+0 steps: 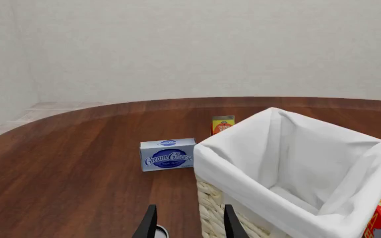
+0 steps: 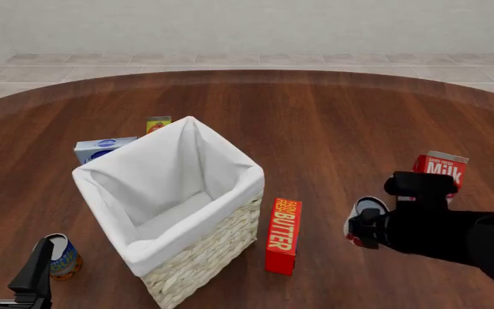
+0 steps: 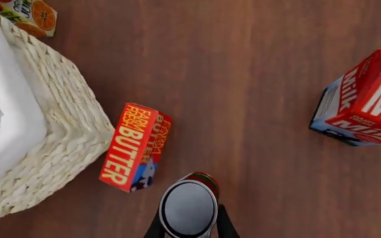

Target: Pick up the tomato sauce, and put it in the basket.

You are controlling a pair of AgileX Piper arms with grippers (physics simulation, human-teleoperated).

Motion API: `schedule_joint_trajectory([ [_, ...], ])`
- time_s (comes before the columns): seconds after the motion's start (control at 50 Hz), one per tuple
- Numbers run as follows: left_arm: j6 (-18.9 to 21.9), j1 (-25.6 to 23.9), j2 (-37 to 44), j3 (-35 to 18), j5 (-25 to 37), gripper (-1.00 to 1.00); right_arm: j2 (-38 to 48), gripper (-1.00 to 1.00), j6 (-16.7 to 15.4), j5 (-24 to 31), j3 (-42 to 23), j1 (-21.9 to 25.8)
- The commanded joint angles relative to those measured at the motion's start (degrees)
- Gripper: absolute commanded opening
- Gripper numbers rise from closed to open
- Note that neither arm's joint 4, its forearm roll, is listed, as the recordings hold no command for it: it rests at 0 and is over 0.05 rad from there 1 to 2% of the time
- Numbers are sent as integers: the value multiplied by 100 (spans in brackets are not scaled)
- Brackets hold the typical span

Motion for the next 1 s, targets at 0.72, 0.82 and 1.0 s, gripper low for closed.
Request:
schedule_joint_trajectory([
  [0.72, 0, 1, 0, 0, 0, 100, -307, -100, -776, 1629, -2287, 1077],
  [0.82, 0, 0, 0, 0, 0, 100, -219, -100, -804, 1651, -2438, 1177],
  [1.0, 0, 1, 1, 0, 0, 100, 64, -100, -814, 1633, -2670, 1357],
])
